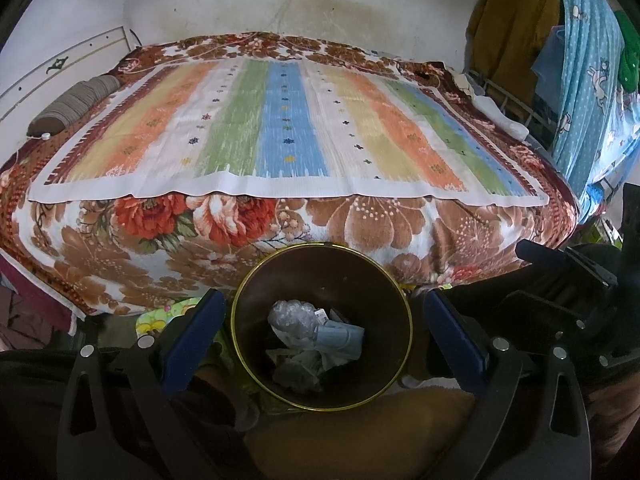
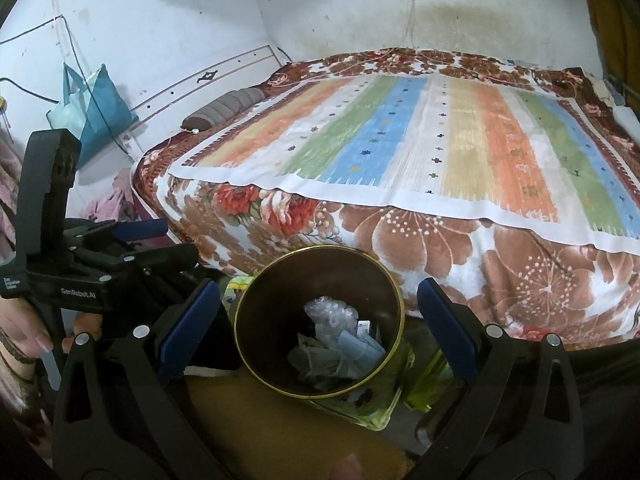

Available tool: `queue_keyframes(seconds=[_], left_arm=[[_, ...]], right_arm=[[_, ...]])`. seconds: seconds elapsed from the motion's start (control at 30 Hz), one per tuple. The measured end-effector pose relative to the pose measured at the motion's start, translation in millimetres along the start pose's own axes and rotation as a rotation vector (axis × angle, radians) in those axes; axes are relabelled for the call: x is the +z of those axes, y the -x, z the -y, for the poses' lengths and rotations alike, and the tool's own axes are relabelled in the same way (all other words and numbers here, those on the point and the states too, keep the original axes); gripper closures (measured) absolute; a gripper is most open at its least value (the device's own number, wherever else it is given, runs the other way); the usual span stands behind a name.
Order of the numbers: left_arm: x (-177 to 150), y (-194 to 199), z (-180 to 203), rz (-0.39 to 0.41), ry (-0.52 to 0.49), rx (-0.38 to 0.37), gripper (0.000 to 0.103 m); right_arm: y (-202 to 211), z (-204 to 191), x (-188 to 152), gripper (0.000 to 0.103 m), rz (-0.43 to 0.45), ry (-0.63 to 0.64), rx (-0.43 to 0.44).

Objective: Collect trash

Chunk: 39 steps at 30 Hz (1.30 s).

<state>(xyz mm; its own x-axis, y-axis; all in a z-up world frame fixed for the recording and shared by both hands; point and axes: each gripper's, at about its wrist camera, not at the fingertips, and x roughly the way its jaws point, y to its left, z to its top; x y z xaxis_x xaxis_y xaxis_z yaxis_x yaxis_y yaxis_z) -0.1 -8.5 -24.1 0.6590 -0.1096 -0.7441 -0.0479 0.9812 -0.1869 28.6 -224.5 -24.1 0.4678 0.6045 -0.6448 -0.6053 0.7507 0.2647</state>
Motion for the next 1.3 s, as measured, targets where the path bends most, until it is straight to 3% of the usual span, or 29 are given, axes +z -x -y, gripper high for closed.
queue_keyframes(seconds=[1.3], left_arm=[[2.3,-0.4,2.8,-0.003,-0.003,0.001,0.006]], right_arm=[[-5.9,-1.7,0.8,0.009,-0.034,-0.028,0.048]])
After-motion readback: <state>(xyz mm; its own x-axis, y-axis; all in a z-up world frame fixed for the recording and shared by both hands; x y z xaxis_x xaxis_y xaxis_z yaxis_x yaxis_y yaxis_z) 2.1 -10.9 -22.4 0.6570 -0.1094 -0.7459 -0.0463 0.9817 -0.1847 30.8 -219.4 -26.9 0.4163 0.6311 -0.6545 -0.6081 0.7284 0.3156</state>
